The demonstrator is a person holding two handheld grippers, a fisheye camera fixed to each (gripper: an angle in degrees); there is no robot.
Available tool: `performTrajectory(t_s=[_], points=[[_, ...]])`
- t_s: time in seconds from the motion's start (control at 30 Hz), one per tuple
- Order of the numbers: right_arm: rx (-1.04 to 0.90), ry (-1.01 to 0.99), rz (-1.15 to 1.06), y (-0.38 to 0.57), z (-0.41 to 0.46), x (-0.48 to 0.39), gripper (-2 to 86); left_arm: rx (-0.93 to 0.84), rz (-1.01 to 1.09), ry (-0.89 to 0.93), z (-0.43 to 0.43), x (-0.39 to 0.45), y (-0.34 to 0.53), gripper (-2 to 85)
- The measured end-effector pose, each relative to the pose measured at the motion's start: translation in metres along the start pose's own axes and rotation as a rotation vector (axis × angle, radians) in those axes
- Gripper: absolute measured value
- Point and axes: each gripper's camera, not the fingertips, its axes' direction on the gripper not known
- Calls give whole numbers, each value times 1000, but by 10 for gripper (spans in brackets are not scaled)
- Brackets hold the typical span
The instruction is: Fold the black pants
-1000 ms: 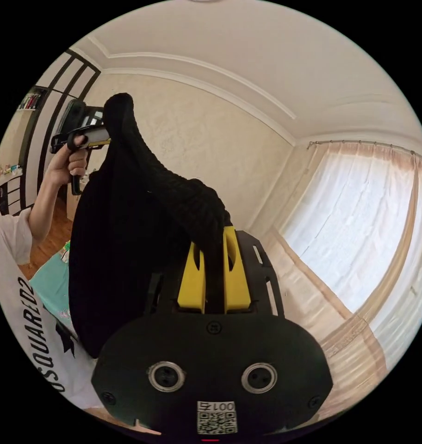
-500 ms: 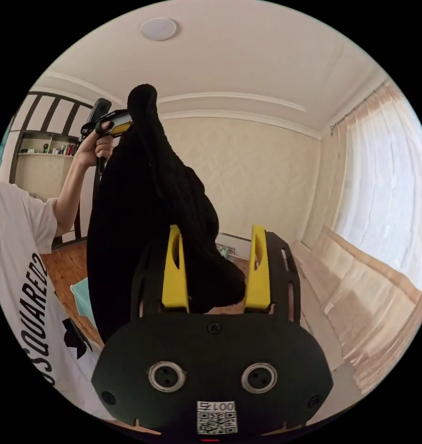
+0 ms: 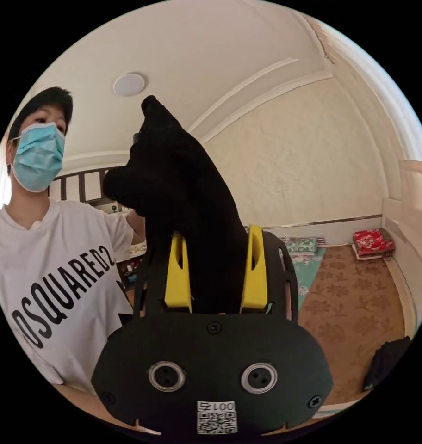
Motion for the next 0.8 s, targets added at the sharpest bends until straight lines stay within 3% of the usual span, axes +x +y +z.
performTrajectory(t_s=[0.07, 0.2, 0.43, 0.6, 0.8], points=[[51, -103, 25, -26, -3, 27, 55, 22, -20, -14, -7, -31, 16, 21], [148, -32, 55, -94, -53, 67, 37, 3, -40, -87, -32, -76, 43, 27], [-37, 102, -83, -218, -123, 63, 33, -160, -71, -181, -68, -121, 107, 35], [-19, 15, -46, -274, -179, 85, 32, -115, -177, -146, -92, -133, 159, 36], [-69, 60, -79, -369, -217, 138, 27, -137, -186, -195, -105, -169, 179, 36]])
